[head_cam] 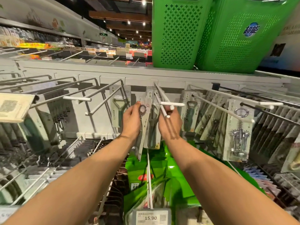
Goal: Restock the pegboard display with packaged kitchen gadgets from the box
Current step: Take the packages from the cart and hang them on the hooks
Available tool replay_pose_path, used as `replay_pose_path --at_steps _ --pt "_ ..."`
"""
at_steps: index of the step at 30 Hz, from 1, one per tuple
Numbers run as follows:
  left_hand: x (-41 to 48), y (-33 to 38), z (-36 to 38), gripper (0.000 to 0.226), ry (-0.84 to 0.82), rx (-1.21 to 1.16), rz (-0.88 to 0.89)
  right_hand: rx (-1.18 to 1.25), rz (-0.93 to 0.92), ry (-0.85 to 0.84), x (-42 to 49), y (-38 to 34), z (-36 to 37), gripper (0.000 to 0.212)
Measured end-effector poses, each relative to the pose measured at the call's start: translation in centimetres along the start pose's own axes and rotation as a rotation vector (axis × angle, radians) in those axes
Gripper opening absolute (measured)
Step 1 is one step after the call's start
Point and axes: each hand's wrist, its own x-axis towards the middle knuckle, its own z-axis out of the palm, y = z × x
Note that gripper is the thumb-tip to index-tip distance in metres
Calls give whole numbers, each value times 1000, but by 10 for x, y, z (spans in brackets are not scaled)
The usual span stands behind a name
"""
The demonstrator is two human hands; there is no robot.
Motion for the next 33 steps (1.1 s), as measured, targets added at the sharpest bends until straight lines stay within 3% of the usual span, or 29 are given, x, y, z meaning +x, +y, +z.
replay_pose_path --at_steps 4,7,10,14,17,21,33 --pt "-18 9 -1 41 65 -56 -7 -78 -53 89 -17 -4 -13 5" --pt "-43 14 -5 27 107 -95 -26 -79 -81 -141 -52 -12 -34 21" --pt "-79 17 -13 28 141 -85 -35 -273 -345 -289 -94 -15 -60 49" --pt "-133 28 -19 30 171 -77 20 -284 -511 -287 -138 -17 -92 33" --pt "-165 31 -20 31 171 -64 44 -276 -514 -275 -159 -14 -110 24" --pt "-209 44 -5 23 114 -23 66 -251 -481 -205 -174 -14 -149 31" --pt "-264 55 102 13 -219 127 281 -245 -365 62 -145 -14 -283 33"
